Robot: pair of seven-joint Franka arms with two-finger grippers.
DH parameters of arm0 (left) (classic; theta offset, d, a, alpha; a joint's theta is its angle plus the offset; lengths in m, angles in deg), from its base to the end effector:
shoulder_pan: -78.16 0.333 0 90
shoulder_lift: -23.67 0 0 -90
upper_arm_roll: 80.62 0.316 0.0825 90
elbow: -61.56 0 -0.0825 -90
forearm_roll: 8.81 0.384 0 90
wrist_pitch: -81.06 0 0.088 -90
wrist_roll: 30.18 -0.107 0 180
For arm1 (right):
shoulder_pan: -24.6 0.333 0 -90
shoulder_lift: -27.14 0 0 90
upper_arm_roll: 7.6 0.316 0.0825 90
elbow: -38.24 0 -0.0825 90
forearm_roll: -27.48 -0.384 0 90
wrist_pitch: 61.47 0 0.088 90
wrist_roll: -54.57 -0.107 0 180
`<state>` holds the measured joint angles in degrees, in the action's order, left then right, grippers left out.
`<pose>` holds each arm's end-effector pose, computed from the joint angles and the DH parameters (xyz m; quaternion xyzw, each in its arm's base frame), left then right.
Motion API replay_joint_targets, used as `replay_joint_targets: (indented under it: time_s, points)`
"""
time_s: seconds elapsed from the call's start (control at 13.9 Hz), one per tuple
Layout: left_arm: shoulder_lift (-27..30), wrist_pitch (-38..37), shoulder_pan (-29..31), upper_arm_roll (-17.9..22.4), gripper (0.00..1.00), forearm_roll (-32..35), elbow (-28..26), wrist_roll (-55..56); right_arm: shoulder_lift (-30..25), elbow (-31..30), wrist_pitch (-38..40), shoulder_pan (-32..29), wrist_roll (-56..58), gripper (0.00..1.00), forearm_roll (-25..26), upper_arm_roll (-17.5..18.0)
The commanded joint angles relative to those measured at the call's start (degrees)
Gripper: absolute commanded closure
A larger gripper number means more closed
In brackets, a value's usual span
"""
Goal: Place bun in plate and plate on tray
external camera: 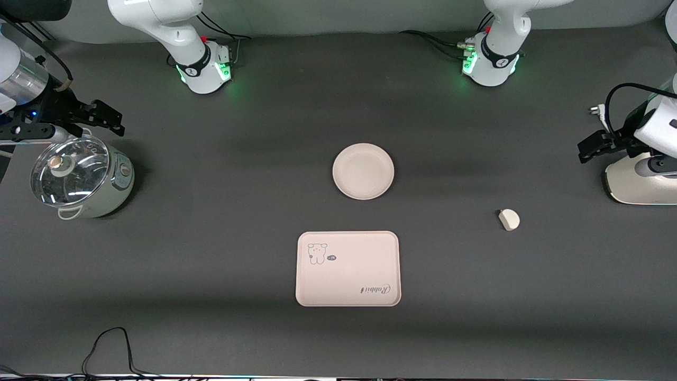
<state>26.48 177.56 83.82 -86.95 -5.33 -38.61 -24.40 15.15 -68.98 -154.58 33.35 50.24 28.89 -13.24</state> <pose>0.5448 -0.0018 0.5770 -0.9986 -0.0410 0.0058 0.0332 0.4889 0.0197 0.5957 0.9998 -0.0085 -0.0188 0.0033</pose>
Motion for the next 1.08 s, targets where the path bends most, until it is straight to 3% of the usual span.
replay_joint_targets:
  time_s: [0.0, 0.65, 0.79, 1.01]
  points:
    - [-0.70, -1.84, -0.29, 0.26, 0.00, -0.23, 1.81, -0.94, -1.54, -1.41, -2.67, 0.92, -0.33, 0.00, 0.87, 0.10]
    - [-0.27, -5.00, -2.48, 0.44, 0.00, -1.19, 0.85, -0.86, -1.37, -3.52, -6.82, 1.80, 0.38, 0.00, -0.26, -0.42]
    - [3.40, -5.36, -1.79, 0.44, 0.00, -4.07, -3.26, -0.42, -1.45, -4.75, -7.17, 1.72, 0.46, 0.00, -0.89, -0.69]
    - [14.72, -4.49, -1.08, 0.44, 0.00, -5.85, -14.93, -0.33, -3.12, -7.12, -7.52, 1.80, 0.38, 0.00, -1.85, -1.04]
